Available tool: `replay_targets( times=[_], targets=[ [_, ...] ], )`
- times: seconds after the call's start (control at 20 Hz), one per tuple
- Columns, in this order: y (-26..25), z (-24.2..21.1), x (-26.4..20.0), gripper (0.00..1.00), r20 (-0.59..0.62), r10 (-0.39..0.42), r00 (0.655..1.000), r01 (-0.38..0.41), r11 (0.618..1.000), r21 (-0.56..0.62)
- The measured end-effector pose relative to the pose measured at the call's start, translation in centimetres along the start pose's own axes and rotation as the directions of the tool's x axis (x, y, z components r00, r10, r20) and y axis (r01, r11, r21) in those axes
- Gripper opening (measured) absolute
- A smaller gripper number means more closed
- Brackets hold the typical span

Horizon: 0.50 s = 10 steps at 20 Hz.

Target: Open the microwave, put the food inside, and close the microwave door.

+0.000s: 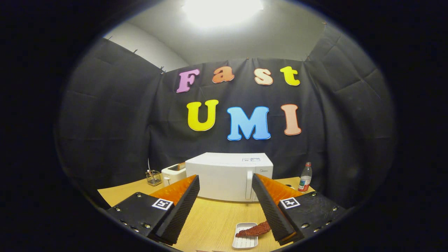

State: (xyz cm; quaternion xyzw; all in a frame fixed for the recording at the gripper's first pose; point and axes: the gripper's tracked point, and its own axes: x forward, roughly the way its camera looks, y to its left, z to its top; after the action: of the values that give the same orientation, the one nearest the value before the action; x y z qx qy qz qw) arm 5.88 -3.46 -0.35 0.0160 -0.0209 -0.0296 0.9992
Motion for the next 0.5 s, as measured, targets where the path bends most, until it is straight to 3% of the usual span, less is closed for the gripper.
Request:
replay_targets(
  times=[0.5],
  targets=[
    [-2.5,-4.2,10.5,0.95,-0.056,-0.086,0.995,0.085,0.996,-0.026]
  ],
)
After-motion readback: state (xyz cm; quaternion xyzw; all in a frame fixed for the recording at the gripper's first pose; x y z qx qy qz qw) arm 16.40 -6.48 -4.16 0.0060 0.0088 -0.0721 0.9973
